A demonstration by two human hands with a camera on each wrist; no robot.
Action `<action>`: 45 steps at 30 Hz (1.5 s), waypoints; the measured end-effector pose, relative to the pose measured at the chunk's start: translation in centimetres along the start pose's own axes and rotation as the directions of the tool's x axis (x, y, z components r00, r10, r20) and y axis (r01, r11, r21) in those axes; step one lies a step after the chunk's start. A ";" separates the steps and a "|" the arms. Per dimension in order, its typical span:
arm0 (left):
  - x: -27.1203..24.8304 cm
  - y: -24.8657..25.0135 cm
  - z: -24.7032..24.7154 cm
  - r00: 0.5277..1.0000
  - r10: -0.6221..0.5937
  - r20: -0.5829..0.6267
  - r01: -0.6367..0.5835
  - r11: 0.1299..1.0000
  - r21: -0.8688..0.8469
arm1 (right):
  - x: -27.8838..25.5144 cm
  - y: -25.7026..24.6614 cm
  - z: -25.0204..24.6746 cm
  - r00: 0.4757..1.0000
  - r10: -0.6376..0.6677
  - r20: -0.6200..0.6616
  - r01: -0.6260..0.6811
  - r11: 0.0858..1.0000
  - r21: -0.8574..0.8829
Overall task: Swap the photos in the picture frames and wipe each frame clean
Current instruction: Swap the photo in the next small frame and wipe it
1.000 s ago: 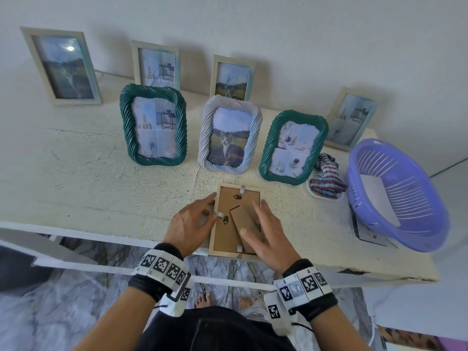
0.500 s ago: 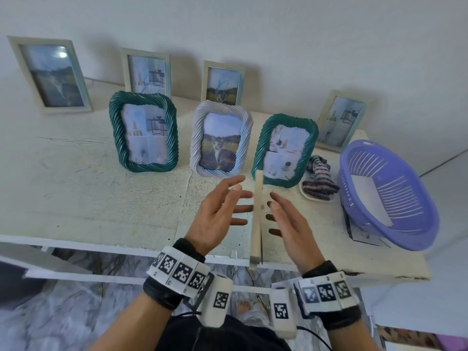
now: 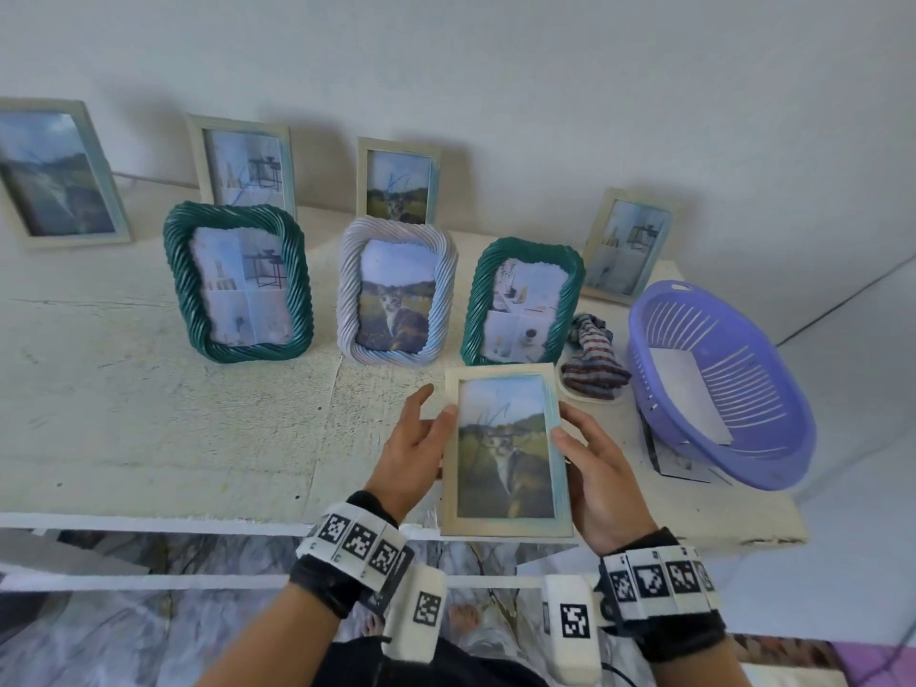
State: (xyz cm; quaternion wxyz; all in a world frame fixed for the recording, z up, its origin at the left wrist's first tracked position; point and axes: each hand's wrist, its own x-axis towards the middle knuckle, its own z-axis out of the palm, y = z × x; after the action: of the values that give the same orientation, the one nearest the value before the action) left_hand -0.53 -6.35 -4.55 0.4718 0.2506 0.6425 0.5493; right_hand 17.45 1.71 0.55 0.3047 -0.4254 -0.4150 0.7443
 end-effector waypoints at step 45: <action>-0.9 1.3 -3.7 0.866 0.469 -0.173 -0.444 0.880 0.166 | 0.3 2.8 6.9 0.692 -0.402 0.600 0.603 -0.136 -0.786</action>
State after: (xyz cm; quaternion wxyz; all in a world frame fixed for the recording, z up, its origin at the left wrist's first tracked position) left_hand -3.64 -8.53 -3.20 0.2425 0.3649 0.6423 0.6289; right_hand 10.91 -1.88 -0.01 0.1775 -0.2576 -0.9405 0.1326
